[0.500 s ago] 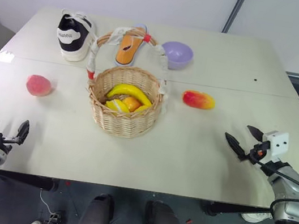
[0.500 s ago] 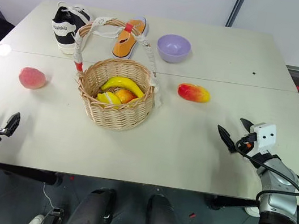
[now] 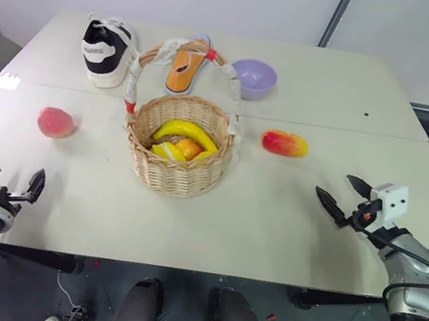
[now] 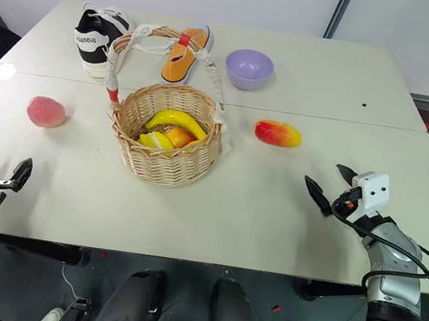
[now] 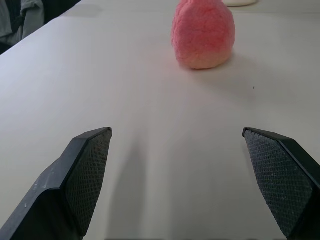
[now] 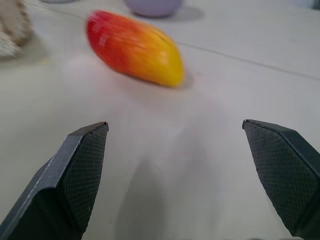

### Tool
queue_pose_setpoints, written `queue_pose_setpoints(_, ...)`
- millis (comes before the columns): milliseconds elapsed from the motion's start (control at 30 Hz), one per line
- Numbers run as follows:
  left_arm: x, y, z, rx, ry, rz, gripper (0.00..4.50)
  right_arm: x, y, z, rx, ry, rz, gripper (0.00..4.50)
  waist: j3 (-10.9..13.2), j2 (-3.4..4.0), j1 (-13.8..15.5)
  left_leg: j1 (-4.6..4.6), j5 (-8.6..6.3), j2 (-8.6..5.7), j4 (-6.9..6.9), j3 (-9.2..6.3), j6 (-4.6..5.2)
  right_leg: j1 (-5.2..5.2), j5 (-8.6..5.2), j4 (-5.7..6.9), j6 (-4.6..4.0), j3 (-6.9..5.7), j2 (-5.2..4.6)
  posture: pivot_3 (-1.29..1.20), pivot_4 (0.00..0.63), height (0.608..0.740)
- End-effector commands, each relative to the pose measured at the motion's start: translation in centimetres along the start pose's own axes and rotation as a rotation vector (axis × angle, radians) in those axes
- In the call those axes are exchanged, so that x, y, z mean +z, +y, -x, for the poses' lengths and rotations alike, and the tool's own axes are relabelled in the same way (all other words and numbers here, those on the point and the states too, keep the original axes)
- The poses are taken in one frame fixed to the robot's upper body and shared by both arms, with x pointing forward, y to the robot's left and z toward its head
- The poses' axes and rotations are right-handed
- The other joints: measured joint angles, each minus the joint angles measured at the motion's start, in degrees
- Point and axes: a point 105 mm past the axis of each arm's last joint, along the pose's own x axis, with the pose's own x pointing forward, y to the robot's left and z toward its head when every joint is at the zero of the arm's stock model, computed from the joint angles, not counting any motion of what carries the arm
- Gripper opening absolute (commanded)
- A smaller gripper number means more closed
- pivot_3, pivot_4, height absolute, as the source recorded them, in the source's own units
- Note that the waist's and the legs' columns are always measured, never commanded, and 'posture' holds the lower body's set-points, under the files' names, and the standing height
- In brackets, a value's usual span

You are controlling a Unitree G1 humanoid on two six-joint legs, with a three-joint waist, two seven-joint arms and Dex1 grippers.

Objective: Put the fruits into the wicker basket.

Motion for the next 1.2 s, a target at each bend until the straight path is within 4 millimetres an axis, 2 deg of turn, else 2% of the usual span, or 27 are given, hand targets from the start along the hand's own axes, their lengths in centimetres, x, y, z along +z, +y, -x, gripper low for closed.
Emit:
queue_pose_setpoints(33, 2.4, -0.4, -0.6, 0.012, -0.068, -0.013, 4.47, 3.8, 1.8, -1.3, 0.098, -0.105, 0.033, 4.50, 0.0, 0.00, 0.0, 0.00, 0.00, 0.00, 0.00, 0.00, 0.00, 0.00, 0.00, 0.00, 0.00, 0.00, 0.00, 0.00, 0.150, 0.736)
queue_pose_setpoints(167, 4.2, -0.8, -2.2, 0.021, -0.085, -0.025, 4.47, 6.5, 4.3, -1.4, 0.244, -0.140, 0.020, 4.50, 0.0, -0.01, 0.1, 0.00, 0.00, 0.00, 0.01, -0.02, 0.00, 0.00, 0.09, 0.03, 0.15, 0.00, 0.01, 0.00, 0.150, 0.736)
queue_pose_setpoints(367, 6.6, -1.5, -4.5, 0.001, -0.091, -0.047, 4.47, 11.9, 10.5, -0.5, 0.558, -0.207, -0.021, 4.50, 0.0, -0.03, 0.2, -0.02, 0.00, -0.02, 0.02, -0.04, 0.00, 0.00, 0.09, 0.02, 0.18, -0.01, -0.01, 0.00, 0.150, 0.736)
queue_pose_setpoints(467, 7.2, -1.8, -5.8, -0.007, -0.068, -0.087, 4.47, 13.7, 13.0, -0.6, 0.652, -0.229, 0.002, 4.50, 0.0, -0.04, -0.2, 0.01, 0.00, 0.00, 0.00, -0.04, 0.00, 0.00, 0.10, 0.03, 0.17, -0.01, 0.03, 0.00, 0.150, 0.736)
queue_pose_setpoints(667, 7.8, -2.3, -8.3, -0.007, -0.012, -0.101, 4.47, 14.2, 15.6, -2.0, 0.698, -0.205, 0.088, 4.50, -0.1, -0.15, 0.2, -0.03, 0.00, -0.01, 0.01, -0.06, 0.00, 0.00, 0.09, 0.00, 0.17, -0.04, 0.01, 0.00, 0.150, 0.736)
queue_pose_setpoints(867, 7.5, -2.6, -10.5, 0.009, 0.043, -0.122, 4.47, 14.6, 17.7, -2.6, 0.746, -0.238, 0.076, 4.50, -0.1, -0.17, 0.2, -0.05, 0.00, -0.04, 0.01, -0.06, 0.00, 0.00, 0.11, -0.01, 0.21, -0.06, -0.04, 0.00, 0.150, 0.736)
queue_pose_setpoints(1200, 5.5, -3.5, -12.6, 0.000, 0.148, -0.120, 4.47, 14.5, 18.3, -2.9, 0.740, -0.276, 0.067, 4.50, -0.1, -0.19, 0.2, -0.06, 0.00, -0.04, 0.02, -0.09, 0.00, -0.01, 0.20, 0.00, 0.37, -0.11, -0.05, 0.00, 0.150, 0.736)
